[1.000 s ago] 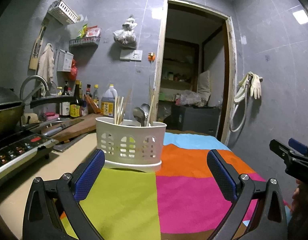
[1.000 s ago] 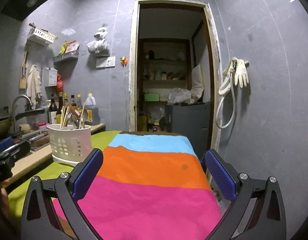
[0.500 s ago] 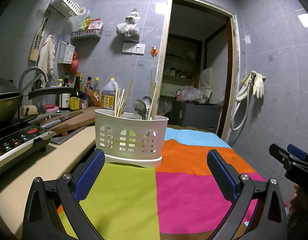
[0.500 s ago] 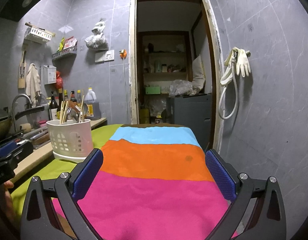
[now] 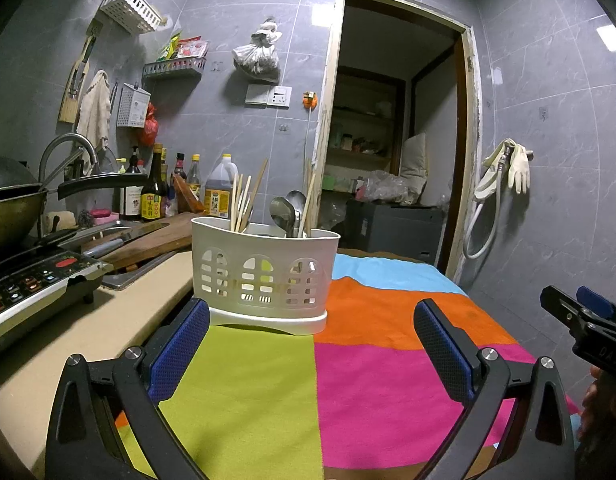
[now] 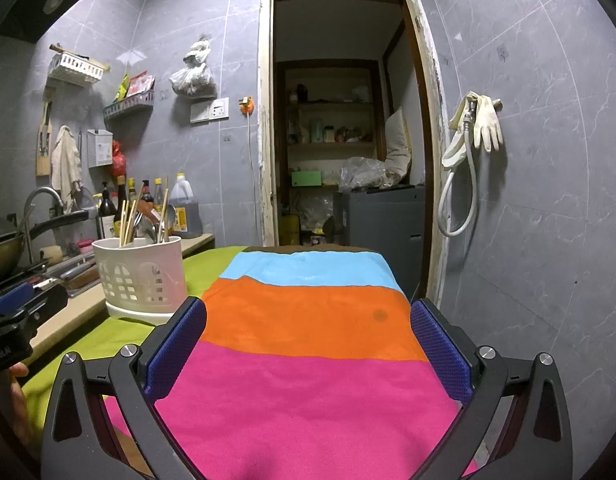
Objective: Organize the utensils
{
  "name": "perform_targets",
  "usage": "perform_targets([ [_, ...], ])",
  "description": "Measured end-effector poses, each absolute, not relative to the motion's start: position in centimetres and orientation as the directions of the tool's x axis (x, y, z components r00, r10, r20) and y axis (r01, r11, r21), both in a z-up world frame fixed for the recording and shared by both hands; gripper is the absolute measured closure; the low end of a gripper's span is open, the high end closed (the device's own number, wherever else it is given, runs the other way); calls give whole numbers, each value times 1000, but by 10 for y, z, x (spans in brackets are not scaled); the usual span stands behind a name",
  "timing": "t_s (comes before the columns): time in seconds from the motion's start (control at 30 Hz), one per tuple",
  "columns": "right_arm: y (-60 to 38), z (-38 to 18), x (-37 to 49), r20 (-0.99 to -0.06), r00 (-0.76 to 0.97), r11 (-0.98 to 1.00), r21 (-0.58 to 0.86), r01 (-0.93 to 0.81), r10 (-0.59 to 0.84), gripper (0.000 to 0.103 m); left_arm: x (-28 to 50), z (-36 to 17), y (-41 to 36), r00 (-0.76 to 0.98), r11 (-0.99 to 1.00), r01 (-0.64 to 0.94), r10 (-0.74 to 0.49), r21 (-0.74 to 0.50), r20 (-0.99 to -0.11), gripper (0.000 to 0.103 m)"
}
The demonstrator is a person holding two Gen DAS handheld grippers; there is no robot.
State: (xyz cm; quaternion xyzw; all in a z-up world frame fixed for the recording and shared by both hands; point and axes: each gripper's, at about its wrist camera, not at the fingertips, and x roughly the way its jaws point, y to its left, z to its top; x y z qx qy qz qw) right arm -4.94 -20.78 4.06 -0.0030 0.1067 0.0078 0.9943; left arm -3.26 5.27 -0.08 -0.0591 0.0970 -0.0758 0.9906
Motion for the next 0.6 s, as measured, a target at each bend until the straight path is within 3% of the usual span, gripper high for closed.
perform_targets([
  [0.6,-207,42,-49,-213,977,1000,-4,-15,13,0,-30,-2,54,968,981,137,-162,-136,-190,3],
])
